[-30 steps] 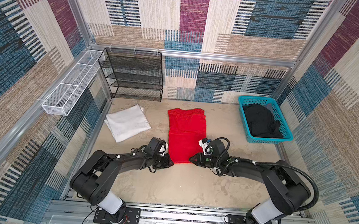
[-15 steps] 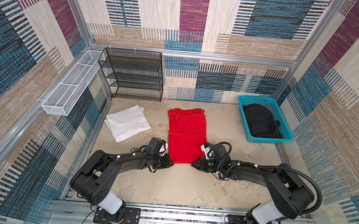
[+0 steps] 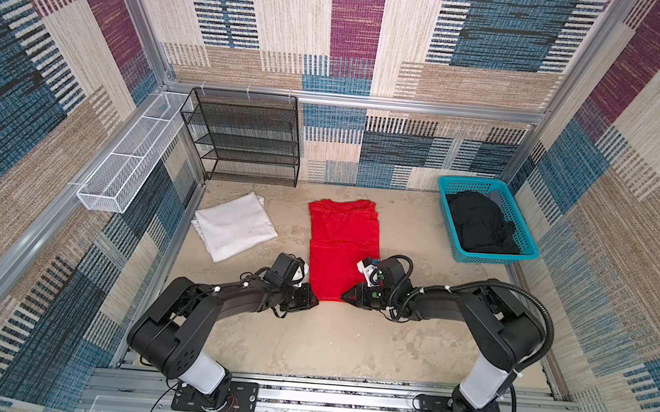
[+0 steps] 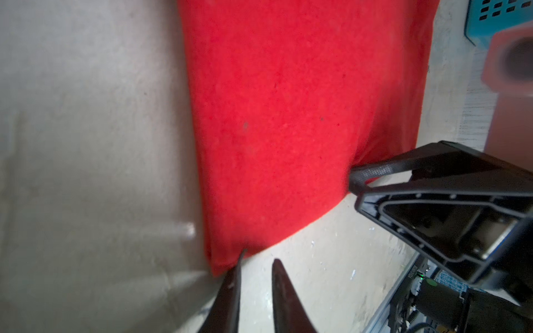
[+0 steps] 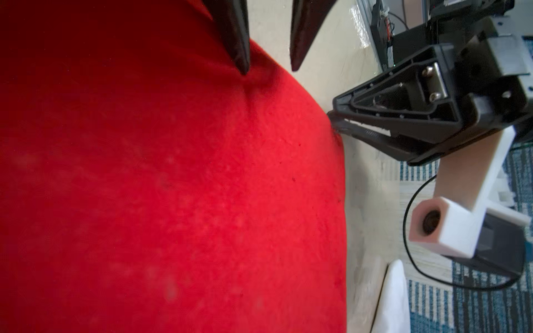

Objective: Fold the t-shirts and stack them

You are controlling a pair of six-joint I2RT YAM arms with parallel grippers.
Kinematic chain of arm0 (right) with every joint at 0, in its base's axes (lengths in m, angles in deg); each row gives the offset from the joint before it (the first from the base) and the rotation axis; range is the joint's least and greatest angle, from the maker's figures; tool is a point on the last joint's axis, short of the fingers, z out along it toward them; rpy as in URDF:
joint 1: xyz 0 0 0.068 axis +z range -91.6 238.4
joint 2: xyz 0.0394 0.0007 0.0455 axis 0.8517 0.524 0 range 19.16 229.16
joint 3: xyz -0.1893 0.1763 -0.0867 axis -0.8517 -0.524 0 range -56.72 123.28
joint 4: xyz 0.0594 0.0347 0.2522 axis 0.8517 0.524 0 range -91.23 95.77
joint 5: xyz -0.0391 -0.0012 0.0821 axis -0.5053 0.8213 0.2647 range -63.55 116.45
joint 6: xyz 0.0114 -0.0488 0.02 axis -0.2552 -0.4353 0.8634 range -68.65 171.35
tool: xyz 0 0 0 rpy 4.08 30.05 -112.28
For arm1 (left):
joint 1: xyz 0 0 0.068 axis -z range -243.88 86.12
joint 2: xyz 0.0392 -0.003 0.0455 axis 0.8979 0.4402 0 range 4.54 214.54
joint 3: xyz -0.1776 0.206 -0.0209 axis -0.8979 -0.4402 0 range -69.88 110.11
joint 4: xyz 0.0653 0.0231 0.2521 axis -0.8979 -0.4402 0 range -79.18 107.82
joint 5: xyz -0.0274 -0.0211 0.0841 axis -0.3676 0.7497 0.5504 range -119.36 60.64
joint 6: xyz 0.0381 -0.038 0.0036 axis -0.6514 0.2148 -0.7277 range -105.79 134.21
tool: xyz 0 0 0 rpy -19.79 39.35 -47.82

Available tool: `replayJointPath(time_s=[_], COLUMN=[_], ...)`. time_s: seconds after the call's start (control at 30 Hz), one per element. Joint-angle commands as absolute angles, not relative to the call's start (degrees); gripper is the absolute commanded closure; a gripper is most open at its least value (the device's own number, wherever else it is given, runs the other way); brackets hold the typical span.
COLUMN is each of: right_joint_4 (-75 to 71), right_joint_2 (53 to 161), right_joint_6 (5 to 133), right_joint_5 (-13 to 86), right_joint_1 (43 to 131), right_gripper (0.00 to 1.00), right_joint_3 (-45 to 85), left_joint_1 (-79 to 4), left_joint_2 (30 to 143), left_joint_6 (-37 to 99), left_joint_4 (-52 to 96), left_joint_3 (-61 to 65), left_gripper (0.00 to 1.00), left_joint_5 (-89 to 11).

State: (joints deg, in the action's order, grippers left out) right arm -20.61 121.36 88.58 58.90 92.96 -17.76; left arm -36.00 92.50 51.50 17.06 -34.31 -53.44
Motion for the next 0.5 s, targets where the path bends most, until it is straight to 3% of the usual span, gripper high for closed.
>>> replayJointPath(time_s=[0.0,0.27,0.47], right_joint_4=[-23.27,-15.25,-16.28], right_joint_2=[122.21,114.46,117.76], right_joint_6=[89.83,87.94,88.02], right_joint_5=[58.98,55.64,58.25], right_joint_1=[93.03,93.03,94.21], right_gripper=[0.73,0.71,0.71], right_joint_3=[-20.24,-18.77,-13.57], left_joint_1=[-36.02,-36.08,-36.02], left_joint_2=[92.43,92.69,92.09], left_joint_6=[50.86,50.86,50.86], left_joint_4=[12.25,12.37,11.77], left_joint_3=[-34.03,-33.89,-33.77], left_gripper=[0.77,0.78,0.78], left_joint_5=[-51.25,-51.38,-51.36])
